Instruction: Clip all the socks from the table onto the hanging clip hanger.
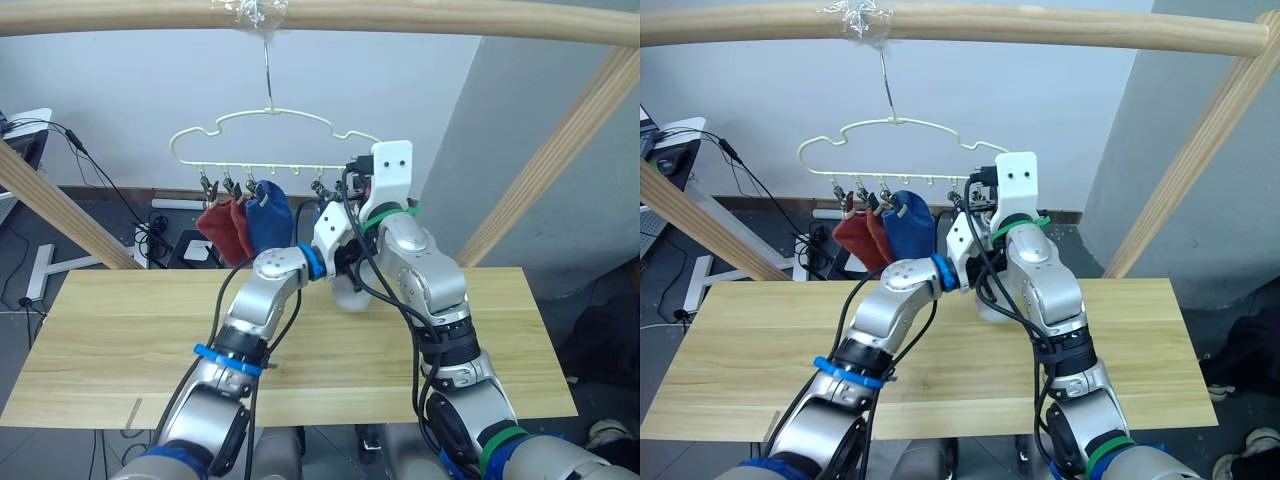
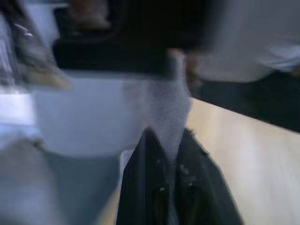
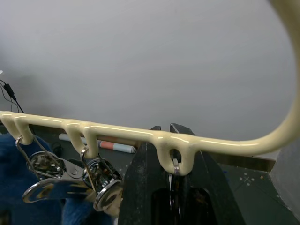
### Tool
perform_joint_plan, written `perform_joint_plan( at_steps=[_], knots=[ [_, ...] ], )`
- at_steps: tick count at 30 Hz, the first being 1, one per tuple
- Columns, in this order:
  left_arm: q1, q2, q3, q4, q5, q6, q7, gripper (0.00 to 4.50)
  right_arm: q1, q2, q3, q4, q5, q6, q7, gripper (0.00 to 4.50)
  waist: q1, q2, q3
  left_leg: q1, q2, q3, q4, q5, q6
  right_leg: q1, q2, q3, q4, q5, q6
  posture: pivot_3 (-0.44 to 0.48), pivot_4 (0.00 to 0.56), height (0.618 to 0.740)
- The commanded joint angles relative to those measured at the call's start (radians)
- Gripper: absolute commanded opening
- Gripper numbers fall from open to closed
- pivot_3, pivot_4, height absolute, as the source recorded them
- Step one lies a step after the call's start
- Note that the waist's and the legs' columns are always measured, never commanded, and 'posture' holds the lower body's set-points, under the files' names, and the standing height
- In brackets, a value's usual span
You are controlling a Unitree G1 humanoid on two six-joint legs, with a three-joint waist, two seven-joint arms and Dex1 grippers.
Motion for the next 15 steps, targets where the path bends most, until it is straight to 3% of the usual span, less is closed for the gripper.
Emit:
perform_joint_plan(
  at_steps=[1,15],
  knots=[
    [-0.041,0.003,0.005,0.073,0.055,-0.174,0.029,0.02,-0.031,0.047,0.026,-0.063,0.008,-0.014,0.007,0.00,-0.002,0.000,0.000,0.000,0.000,0.000,0.000,0.000,0.000,0.000,0.000,0.000,0.000,0.000,-0.001,-0.089,0.251,0.692],
    [0.020,0.045,0.004,0.195,0.127,-0.452,0.025,0.02,-0.033,0.051,0.020,-0.058,0.009,-0.028,0.002,0.00,-0.002,0.000,0.000,-0.001,0.000,0.004,0.000,-0.001,0.002,-0.001,-0.002,0.000,-0.001,0.002,-0.003,-0.099,0.242,0.692]
  ],
)
